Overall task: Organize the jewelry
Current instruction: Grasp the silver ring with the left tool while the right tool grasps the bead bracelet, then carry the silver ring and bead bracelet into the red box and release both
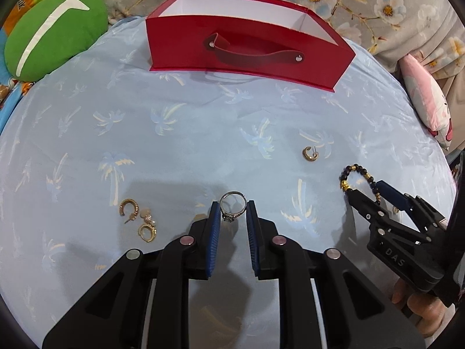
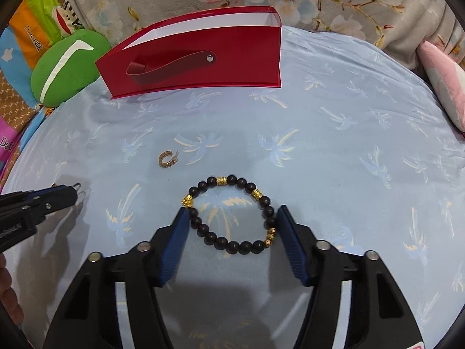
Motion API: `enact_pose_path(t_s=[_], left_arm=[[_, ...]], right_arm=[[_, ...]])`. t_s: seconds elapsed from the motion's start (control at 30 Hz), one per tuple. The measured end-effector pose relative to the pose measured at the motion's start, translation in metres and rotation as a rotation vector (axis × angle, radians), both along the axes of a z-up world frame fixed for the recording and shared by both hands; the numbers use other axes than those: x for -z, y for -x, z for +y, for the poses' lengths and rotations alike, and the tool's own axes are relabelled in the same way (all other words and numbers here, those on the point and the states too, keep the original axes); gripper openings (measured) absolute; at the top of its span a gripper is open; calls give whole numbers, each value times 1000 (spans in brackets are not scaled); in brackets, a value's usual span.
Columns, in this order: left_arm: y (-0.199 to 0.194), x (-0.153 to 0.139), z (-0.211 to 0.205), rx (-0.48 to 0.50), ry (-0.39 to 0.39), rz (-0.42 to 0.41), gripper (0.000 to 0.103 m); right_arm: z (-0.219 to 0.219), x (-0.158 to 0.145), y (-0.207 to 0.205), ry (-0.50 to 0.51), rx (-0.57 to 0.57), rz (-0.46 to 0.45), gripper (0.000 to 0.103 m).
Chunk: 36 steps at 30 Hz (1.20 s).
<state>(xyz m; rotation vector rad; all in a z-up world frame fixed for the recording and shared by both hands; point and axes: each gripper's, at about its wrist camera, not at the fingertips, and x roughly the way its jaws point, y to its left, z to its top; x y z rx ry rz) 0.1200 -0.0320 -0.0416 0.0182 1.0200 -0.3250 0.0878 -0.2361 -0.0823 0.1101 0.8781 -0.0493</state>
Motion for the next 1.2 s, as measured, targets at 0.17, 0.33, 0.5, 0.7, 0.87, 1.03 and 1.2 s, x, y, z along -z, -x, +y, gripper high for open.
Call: enact_pose_path(t_s=[0.17, 0.33, 0.5, 0.7, 0.87, 1.03, 1.2], left_arm=[[-1, -4, 4, -8, 13, -3, 17], [0, -5, 5, -15, 10, -6, 17], [4, -11, 6, -14, 5, -23, 17], [7, -22, 5, -15, 5, -46, 17], [8, -30, 5, -18, 5, -64, 17], [8, -39, 6, -25, 2, -86, 17], [3, -51, 7, -33, -1, -116, 17]], right_arm=[[-2, -1, 0, 6, 5, 0, 15], [-5, -3, 3, -29, 16, -8, 14], [-6, -15, 11, -48, 23, -45, 14], [-7, -42, 20, -57, 27, -111, 14], [-6, -66, 27, -60, 20, -165, 14], [-7, -85, 29, -54, 13, -207, 14], [-7, -104, 25, -57, 2, -248, 14]])
